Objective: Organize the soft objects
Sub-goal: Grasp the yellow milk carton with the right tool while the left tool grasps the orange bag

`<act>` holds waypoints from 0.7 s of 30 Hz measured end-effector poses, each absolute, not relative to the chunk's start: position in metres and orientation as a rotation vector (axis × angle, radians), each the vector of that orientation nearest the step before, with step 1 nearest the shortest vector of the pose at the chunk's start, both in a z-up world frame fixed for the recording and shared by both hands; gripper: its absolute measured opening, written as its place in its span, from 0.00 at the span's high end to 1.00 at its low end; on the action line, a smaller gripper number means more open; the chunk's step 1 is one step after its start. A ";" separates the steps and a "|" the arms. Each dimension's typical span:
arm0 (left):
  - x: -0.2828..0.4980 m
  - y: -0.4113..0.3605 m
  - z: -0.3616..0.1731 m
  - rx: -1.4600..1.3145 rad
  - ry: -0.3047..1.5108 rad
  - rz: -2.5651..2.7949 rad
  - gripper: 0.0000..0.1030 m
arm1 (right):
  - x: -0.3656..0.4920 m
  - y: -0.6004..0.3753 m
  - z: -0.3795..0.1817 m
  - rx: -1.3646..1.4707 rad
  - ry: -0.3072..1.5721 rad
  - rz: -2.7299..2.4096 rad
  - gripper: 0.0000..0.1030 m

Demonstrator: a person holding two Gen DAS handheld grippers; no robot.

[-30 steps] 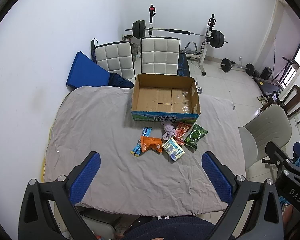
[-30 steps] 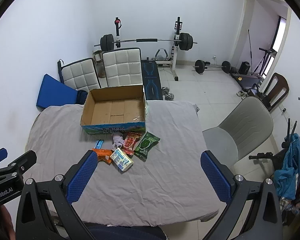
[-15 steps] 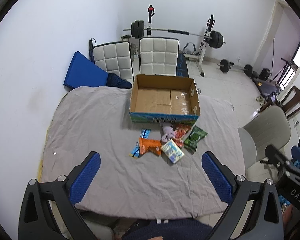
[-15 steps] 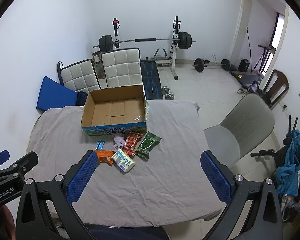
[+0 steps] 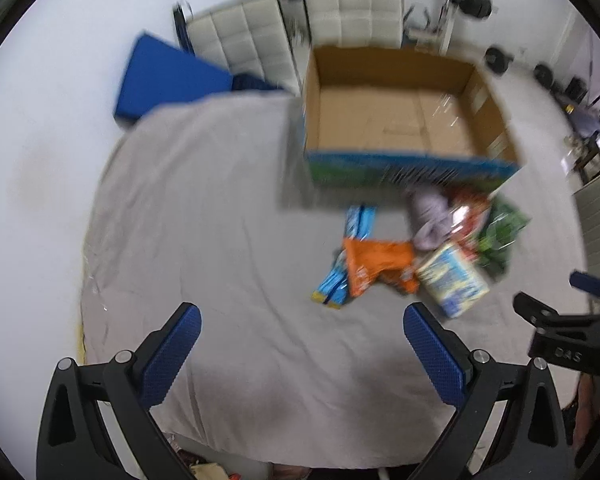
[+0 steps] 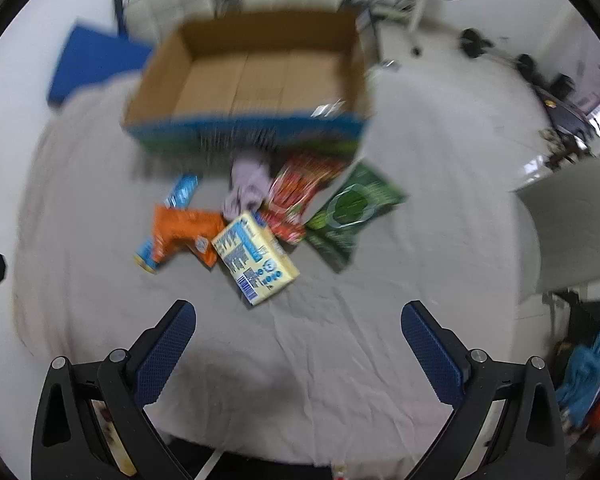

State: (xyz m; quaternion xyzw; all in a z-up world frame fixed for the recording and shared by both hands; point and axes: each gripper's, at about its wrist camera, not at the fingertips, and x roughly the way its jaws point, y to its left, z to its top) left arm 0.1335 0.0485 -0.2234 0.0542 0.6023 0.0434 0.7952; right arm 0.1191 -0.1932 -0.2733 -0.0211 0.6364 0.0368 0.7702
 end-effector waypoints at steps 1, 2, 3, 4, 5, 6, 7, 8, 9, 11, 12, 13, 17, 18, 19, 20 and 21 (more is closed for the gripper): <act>0.139 0.051 -0.241 0.122 1.320 0.086 0.00 | 0.131 -0.181 -0.299 -0.068 1.412 0.105 0.00; 0.144 0.053 -0.257 0.121 1.337 0.070 0.00 | 0.139 -0.173 -0.318 -0.084 1.428 0.114 0.00; 0.150 0.055 -0.272 0.130 1.355 0.059 0.01 | 0.146 -0.163 -0.338 -0.102 1.442 0.127 0.00; 0.157 0.056 -0.280 0.140 1.371 0.049 0.01 | 0.154 -0.152 -0.359 -0.126 1.470 0.143 0.00; 0.163 0.056 -0.294 0.144 1.394 0.021 0.01 | 0.159 -0.146 -0.375 -0.146 1.486 0.148 0.00; 0.169 0.055 -0.300 0.153 1.402 0.006 0.03 | 0.162 -0.140 -0.386 -0.155 1.500 0.163 0.00; 0.174 0.052 -0.307 0.177 1.404 -0.012 0.03 | 0.167 -0.133 -0.399 -0.162 1.523 0.187 0.00; 0.178 0.047 -0.314 0.209 1.410 -0.047 0.03 | 0.170 -0.127 -0.413 -0.159 1.546 0.196 0.03; 0.182 0.043 -0.318 0.233 1.415 -0.073 0.03 | 0.173 -0.125 -0.422 -0.149 1.562 0.192 0.06; 0.193 0.033 -0.329 0.297 1.425 -0.143 0.03 | 0.175 -0.124 -0.440 -0.130 1.592 0.171 0.26; 0.197 0.026 -0.334 0.330 1.438 -0.187 0.03 | 0.175 -0.128 -0.444 -0.114 1.601 0.148 0.30; 0.202 0.019 -0.339 0.371 1.447 -0.228 0.03 | 0.175 -0.133 -0.449 -0.074 1.613 0.144 0.31; 0.219 -0.007 -0.359 0.502 1.490 -0.368 0.03 | 0.167 -0.173 -0.458 0.155 1.698 0.083 0.36; 0.223 -0.015 -0.366 0.531 1.513 -0.417 0.03 | 0.165 -0.181 -0.459 0.192 1.710 0.072 0.36; 0.226 -0.021 -0.373 0.543 1.534 -0.450 0.03 | 0.162 -0.191 -0.462 0.237 1.724 0.058 0.37; 0.230 -0.027 -0.382 0.566 1.564 -0.483 0.03 | 0.160 -0.197 -0.464 0.259 1.733 0.043 0.37; 0.233 -0.033 -0.390 0.603 1.579 -0.502 0.03 | 0.158 -0.203 -0.465 0.276 1.735 0.023 0.37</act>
